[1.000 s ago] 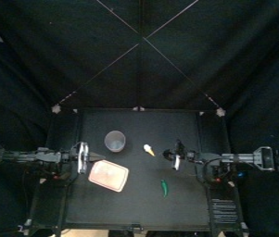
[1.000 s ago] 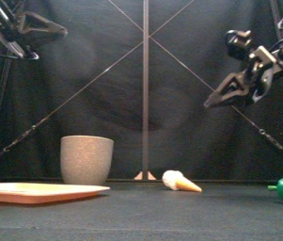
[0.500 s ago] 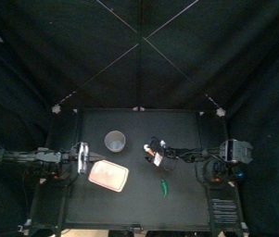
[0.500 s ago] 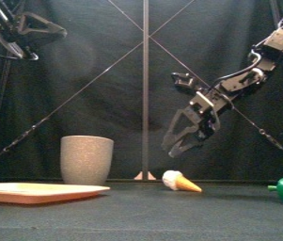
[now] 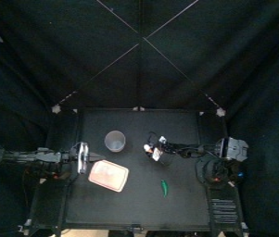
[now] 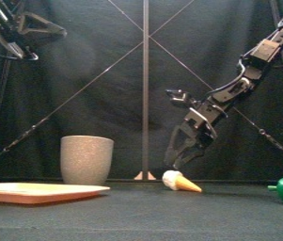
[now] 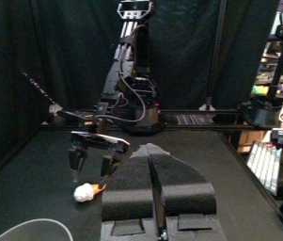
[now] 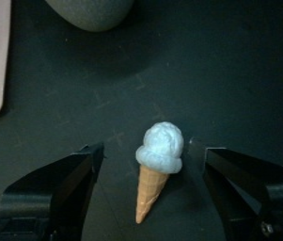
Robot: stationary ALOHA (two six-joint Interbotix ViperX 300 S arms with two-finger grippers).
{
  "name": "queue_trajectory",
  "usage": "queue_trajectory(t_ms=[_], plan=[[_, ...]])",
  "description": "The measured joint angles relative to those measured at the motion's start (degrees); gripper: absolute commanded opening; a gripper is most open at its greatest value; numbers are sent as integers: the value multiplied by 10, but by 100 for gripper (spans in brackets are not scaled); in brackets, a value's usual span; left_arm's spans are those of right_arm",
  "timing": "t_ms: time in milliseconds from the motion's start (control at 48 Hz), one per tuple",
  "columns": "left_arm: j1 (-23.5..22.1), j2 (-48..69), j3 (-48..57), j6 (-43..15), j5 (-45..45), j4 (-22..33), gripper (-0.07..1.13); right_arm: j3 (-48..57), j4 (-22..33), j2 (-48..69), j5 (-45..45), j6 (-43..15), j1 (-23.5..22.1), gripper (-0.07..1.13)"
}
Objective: Pick the ice cream then place it on the pink plate
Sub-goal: Pick the ice cream
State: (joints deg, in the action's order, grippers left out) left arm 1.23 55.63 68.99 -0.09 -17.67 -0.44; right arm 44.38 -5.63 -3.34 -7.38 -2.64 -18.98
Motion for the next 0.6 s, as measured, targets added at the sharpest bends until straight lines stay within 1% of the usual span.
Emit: queue_trajectory(t_ms=[271,375,438,500,604], plan=[[0,0,1,0,1,0,-3,-10,-3,-37,16,0,0,103],[0,0,2,0,0,0,-3,-18,-2,-46,29,0,0,99],[0,0,2,0,0,0,-3,-24,-2,-51,39,0,0,93],[0,0,2,0,1,0,-3,-28,-1,-56,47,0,1,83],[-1,0,2,0,0,0,-3,-35,1,-57,57,0,2,59]])
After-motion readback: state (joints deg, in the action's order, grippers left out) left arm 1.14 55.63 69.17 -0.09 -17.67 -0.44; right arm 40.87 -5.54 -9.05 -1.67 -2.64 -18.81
